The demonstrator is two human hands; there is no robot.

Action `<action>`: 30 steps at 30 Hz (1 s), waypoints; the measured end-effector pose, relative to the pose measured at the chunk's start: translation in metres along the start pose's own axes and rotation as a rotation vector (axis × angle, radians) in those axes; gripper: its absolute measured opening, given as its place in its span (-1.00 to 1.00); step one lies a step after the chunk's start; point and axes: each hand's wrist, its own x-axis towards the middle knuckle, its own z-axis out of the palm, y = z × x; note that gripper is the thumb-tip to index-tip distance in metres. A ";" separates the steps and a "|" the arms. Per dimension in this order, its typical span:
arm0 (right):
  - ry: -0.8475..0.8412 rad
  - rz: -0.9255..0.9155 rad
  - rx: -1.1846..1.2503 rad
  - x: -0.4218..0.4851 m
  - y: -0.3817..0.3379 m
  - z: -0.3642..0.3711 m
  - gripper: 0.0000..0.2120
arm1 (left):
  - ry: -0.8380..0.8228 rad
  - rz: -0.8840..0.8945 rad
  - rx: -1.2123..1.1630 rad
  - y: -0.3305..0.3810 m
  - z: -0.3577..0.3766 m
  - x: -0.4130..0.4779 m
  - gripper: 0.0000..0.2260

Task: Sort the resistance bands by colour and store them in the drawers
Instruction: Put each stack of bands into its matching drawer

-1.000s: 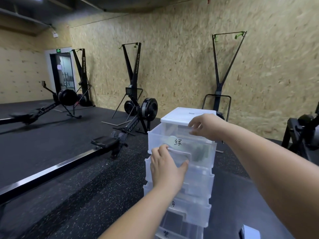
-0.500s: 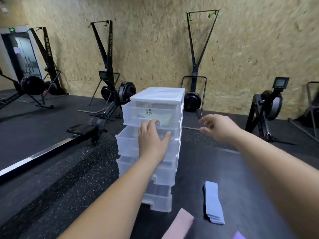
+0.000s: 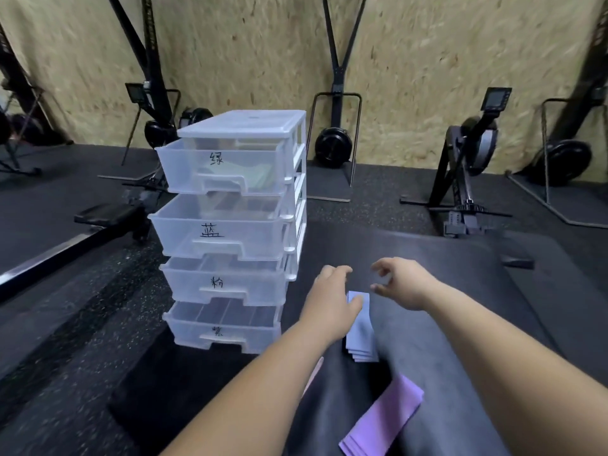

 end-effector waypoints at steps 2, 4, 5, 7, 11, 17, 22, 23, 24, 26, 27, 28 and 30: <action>-0.036 0.006 -0.005 0.006 0.007 0.015 -0.47 | -0.058 -0.082 0.000 -0.012 0.015 0.003 -0.48; -0.066 0.008 -0.015 0.014 0.011 0.029 -0.45 | -0.098 -0.156 -0.010 -0.023 0.026 0.006 -0.48; -0.075 0.006 -0.019 0.018 0.013 0.035 -0.45 | -0.118 -0.187 -0.010 -0.027 0.030 0.008 -0.48; -0.082 0.002 -0.023 0.027 0.017 0.047 -0.43 | -0.162 -0.244 -0.013 -0.036 0.037 0.015 -0.48; -0.123 -0.015 -0.090 0.043 0.024 0.075 -0.46 | -0.248 -0.368 -0.074 -0.050 0.049 0.026 -0.38; -0.103 0.020 -0.048 0.044 0.035 0.117 -0.49 | -0.250 -0.479 -0.144 -0.071 0.069 0.036 -0.29; 0.043 0.041 0.197 0.044 0.041 0.128 -0.62 | -0.242 -0.429 0.039 -0.074 0.084 0.038 -0.35; 0.059 0.042 0.236 0.043 0.041 0.129 -0.65 | -0.240 -0.418 0.060 -0.074 0.086 0.038 -0.37; 0.074 0.048 0.265 0.042 0.041 0.129 -0.68 | -0.237 -0.410 0.066 -0.074 0.088 0.037 -0.37; 0.110 0.061 0.299 0.038 0.038 0.130 -0.73 | -0.237 -0.395 0.066 -0.074 0.088 0.036 -0.37; 0.132 0.060 0.308 0.035 0.036 0.130 -0.74 | -0.231 -0.387 0.067 -0.072 0.087 0.034 -0.38; 0.155 0.057 0.319 0.030 0.034 0.130 -0.73 | -0.223 -0.382 0.066 -0.071 0.086 0.032 -0.38; 0.188 0.062 0.367 0.019 0.030 0.129 -0.71 | -0.222 -0.366 0.060 -0.067 0.082 0.027 -0.38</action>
